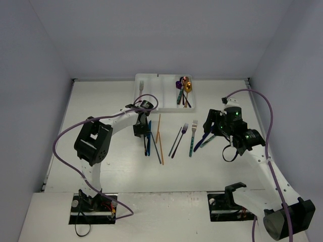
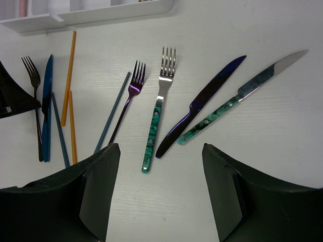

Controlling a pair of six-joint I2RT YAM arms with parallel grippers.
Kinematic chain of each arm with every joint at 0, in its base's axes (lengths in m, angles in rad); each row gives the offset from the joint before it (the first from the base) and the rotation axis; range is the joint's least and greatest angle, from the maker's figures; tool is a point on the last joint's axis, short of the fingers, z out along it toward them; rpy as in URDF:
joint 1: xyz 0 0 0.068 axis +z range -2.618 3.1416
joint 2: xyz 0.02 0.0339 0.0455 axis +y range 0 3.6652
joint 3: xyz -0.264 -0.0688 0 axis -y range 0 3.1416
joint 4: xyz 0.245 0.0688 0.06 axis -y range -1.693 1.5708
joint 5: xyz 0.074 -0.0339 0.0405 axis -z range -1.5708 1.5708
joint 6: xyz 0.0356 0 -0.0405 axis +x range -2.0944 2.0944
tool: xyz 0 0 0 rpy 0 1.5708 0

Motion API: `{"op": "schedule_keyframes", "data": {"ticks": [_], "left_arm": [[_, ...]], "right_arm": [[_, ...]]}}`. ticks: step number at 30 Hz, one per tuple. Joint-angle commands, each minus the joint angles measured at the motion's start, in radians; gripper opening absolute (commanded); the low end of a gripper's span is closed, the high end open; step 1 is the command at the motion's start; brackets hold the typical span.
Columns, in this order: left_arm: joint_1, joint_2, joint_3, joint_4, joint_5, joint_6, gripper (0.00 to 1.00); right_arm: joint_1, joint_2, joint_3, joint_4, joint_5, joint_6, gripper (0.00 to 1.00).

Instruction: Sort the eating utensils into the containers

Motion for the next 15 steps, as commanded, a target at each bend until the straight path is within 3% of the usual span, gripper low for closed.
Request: {"op": "schedule_keyframes", "data": {"ticks": [1, 4, 11, 15], "left_arm": [[-0.007, 0.004, 0.002, 0.006, -0.021, -0.021, 0.15], [-0.005, -0.008, -0.003, 0.004, -0.028, -0.011, 0.00], [0.001, -0.119, -0.001, -0.008, -0.046, 0.081, 0.00], [0.022, -0.168, 0.073, -0.031, -0.055, 0.182, 0.00]], "right_arm": [[0.007, -0.014, 0.005, 0.016, 0.012, -0.008, 0.64], [0.007, -0.011, 0.006, 0.018, 0.015, -0.008, 0.64], [0.007, -0.008, 0.012, 0.016, 0.028, -0.011, 0.64], [0.005, 0.002, 0.018, 0.017, 0.033, -0.015, 0.64]]}}
